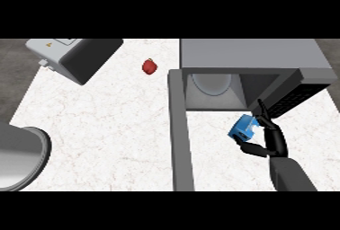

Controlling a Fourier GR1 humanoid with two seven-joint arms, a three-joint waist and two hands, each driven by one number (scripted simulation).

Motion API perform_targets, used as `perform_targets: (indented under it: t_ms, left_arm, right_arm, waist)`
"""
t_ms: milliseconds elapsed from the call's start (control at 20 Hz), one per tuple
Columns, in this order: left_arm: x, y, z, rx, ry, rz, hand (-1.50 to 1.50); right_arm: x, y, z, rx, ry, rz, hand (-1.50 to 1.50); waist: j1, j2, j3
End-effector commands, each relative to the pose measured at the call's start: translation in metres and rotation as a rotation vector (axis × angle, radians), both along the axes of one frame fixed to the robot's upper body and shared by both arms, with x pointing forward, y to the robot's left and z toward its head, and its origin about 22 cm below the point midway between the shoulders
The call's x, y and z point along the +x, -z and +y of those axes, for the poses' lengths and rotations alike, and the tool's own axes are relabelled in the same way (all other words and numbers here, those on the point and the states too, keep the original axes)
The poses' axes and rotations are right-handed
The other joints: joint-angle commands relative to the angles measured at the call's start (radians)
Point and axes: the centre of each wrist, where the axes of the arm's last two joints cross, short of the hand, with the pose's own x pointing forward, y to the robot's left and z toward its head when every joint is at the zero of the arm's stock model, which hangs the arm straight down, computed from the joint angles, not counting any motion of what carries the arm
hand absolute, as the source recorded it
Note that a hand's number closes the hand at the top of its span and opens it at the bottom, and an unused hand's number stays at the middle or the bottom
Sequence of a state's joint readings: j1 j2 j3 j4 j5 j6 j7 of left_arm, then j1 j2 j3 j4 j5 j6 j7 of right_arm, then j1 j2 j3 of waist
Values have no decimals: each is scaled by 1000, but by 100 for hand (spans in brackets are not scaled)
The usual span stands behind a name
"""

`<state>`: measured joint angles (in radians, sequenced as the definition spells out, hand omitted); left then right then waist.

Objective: Pick up the milk, place it into the microwave and close the microwave

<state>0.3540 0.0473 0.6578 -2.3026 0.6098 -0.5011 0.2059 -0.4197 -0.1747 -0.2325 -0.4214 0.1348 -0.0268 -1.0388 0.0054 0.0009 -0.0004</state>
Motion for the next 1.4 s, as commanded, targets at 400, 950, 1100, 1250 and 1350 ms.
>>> perform_targets:
  t_ms: [400, 950, 1100, 1250, 1350]
  left_arm:
    - [2, -8, -7, 4, 5, -12, -150]
    - [-20, -2, 1, -12, -26, 9, -150]
    - [-28, 2, 10, -11, -17, 16, -150]
    - [-14, 18, 20, -20, -25, 28, -150]
    - [-20, 5, 8, -10, -18, 25, -150]
  right_arm:
    - [2, 4, 16, 38, -59, -89, 150]
    - [14, -29, 43, 79, -171, -131, 150]
    - [28, -62, 58, 85, -167, -121, 150]
    - [41, -95, 86, 66, -122, -152, 150]
    - [50, -109, 97, 56, -122, -126, 150]
  waist:
    - [4, 1, 1]
    - [-8, -7, -1]
    - [-6, -7, -1]
    - [-11, -7, -1]
    - [-4, -5, 0]
